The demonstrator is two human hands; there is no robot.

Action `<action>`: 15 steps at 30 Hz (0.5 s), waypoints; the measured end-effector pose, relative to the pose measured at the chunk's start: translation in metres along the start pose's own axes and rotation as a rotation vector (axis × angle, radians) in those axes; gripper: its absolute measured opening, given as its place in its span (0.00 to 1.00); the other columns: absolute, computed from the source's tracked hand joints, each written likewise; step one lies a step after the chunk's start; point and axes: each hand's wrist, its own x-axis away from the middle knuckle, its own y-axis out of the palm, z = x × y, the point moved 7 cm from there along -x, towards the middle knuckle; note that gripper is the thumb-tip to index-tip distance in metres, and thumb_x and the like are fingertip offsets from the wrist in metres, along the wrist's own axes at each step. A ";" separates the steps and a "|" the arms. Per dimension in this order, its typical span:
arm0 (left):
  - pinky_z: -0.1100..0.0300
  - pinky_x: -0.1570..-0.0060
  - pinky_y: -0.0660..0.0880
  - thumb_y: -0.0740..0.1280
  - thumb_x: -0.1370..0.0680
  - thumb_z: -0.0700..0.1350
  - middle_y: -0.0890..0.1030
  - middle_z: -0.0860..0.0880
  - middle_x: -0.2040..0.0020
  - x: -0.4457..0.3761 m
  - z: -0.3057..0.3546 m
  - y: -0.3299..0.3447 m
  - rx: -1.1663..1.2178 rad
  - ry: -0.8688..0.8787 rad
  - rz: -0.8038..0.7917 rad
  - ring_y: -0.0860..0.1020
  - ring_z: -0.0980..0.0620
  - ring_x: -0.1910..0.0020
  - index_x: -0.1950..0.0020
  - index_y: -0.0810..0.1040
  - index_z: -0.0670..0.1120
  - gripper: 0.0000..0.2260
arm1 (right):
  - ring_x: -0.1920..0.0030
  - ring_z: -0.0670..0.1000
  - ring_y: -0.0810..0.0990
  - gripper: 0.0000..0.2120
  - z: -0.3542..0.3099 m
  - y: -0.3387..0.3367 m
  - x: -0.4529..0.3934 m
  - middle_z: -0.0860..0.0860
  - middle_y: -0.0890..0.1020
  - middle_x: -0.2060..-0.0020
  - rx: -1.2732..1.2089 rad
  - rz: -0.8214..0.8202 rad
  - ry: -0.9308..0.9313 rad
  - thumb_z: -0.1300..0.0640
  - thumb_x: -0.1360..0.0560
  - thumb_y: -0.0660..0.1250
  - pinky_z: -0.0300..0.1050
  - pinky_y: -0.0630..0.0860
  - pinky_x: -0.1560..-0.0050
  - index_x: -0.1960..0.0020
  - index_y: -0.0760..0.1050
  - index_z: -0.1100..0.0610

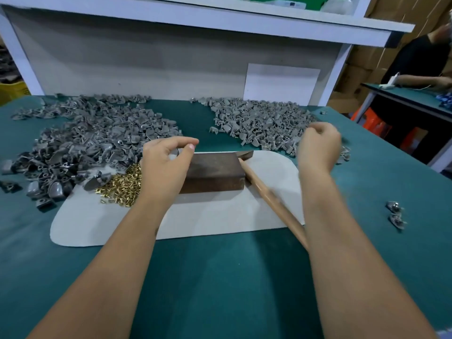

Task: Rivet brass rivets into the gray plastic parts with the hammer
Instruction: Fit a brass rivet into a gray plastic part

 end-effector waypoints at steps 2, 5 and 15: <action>0.60 0.46 0.79 0.66 0.21 0.43 0.84 0.54 0.49 -0.002 0.000 -0.005 0.064 -0.033 0.023 0.80 0.55 0.46 0.50 0.84 0.54 0.09 | 0.68 0.38 0.72 0.12 -0.030 0.021 0.040 0.42 0.77 0.60 -0.066 -0.046 -0.153 0.63 0.25 0.58 0.32 0.63 0.73 0.50 0.75 0.49; 0.75 0.64 0.74 0.66 0.20 0.40 0.85 0.54 0.54 -0.010 -0.004 -0.028 0.140 -0.086 0.110 0.80 0.62 0.60 0.49 0.84 0.51 0.09 | 0.57 0.44 0.76 0.11 -0.058 0.068 0.115 0.46 0.78 0.51 -0.054 -0.314 -0.455 0.61 0.24 0.60 0.37 0.69 0.62 0.47 0.76 0.50; 0.55 0.58 0.78 0.70 0.24 0.40 0.83 0.47 0.49 -0.023 -0.053 -0.086 -0.395 -0.233 -0.015 0.78 0.46 0.63 0.46 0.83 0.53 0.11 | 0.57 0.59 0.76 0.10 -0.061 0.090 0.188 0.57 0.77 0.58 0.104 -0.509 -0.996 0.65 0.29 0.63 0.51 0.72 0.56 0.50 0.80 0.61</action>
